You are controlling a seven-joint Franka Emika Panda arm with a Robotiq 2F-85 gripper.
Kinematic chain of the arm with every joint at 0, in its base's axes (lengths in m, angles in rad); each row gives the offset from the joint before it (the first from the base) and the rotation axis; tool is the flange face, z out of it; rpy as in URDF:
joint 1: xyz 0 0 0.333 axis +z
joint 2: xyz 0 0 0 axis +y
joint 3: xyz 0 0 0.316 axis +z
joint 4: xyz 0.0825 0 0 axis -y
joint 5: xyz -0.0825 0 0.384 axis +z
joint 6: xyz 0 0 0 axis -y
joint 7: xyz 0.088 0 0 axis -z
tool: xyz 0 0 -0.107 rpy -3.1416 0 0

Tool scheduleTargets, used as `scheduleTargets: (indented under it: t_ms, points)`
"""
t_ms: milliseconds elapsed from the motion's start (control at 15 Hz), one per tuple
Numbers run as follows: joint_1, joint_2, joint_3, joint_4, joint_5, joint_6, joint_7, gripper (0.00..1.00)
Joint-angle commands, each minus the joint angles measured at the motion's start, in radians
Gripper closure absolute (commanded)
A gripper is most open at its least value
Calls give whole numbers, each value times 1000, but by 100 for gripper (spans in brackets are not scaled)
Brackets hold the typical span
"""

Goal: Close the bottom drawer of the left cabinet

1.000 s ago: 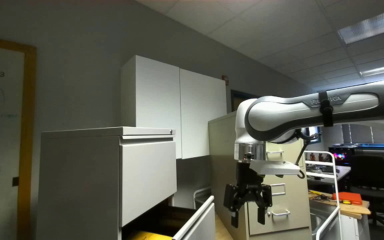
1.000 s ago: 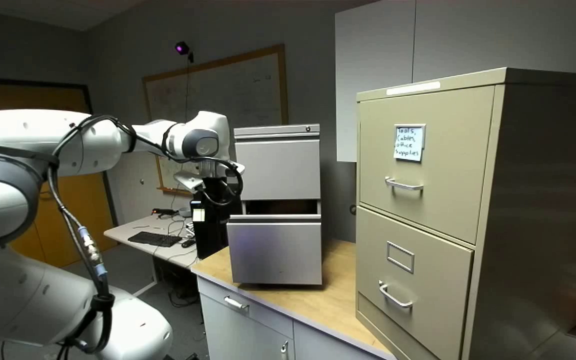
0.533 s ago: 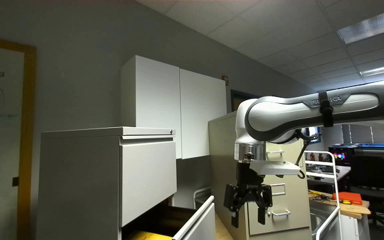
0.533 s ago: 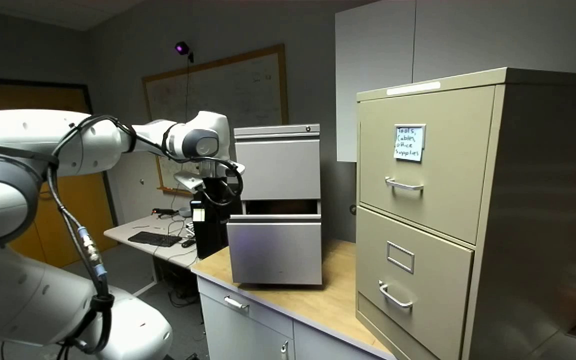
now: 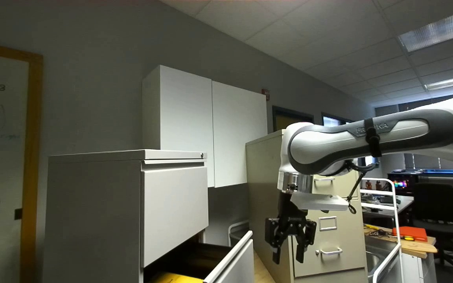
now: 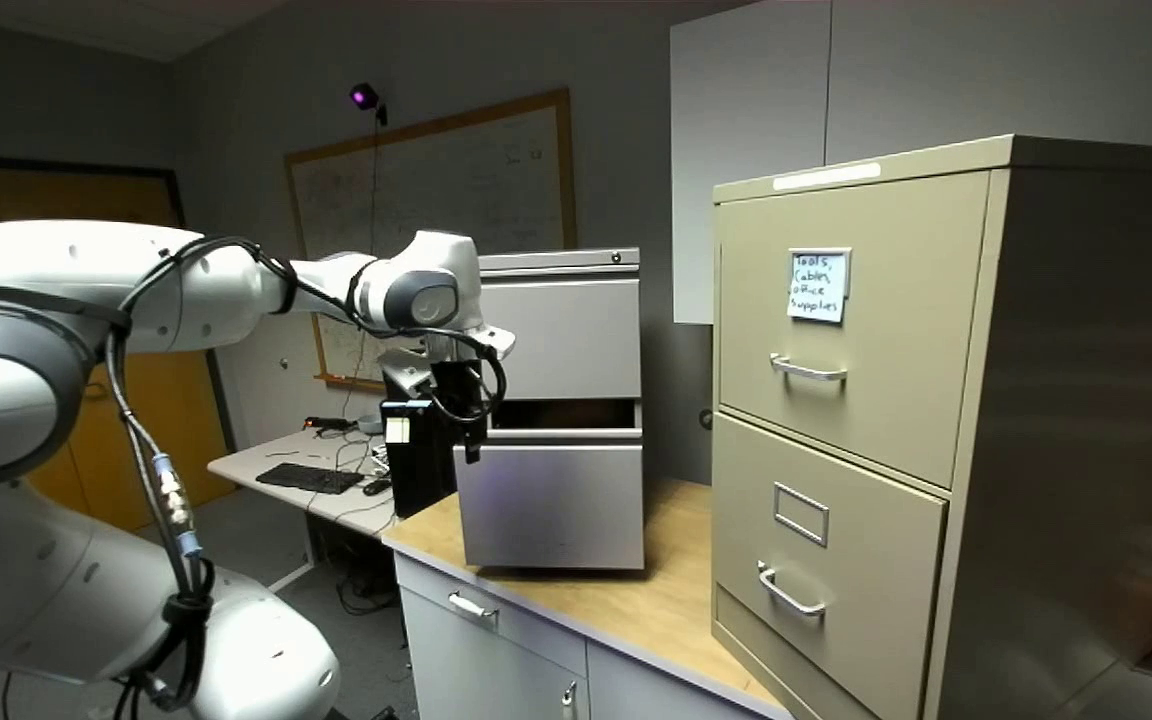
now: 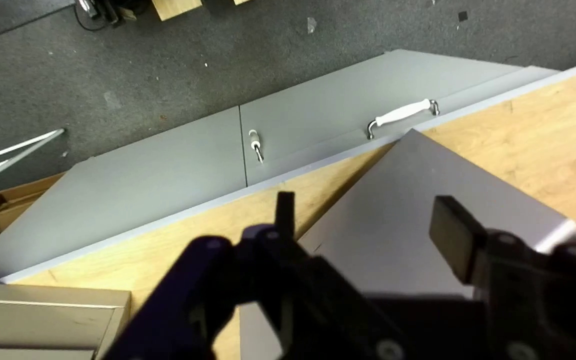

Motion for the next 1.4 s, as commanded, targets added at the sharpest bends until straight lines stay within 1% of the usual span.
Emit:
scheduleTargets:
  t_ms: [0, 200, 267, 333, 467, 533, 800, 867, 933, 1067, 1333]
  points:
    - [-19, 35, -30, -29, 14, 117, -13, 58]
    - [-27, 90, -64, -59, 36, 255, -22, 80]
    - [-28, 119, -77, -64, 46, 299, -26, 89]
    - [-27, 146, -90, -68, 60, 340, -31, 93]
    - [-19, 211, -122, -70, 105, 419, -49, 97]
    - [-11, 243, -139, -65, 138, 453, -62, 99]
    - [19, 369, -186, -23, 285, 555, -140, 93]
    - [28, 397, -196, -6, 328, 568, -164, 94]
    - [38, 422, -206, 17, 376, 574, -189, 93]
    - [53, 466, -220, 72, 483, 576, -238, 94]
    - [55, 547, -207, 197, 674, 554, -321, 96]
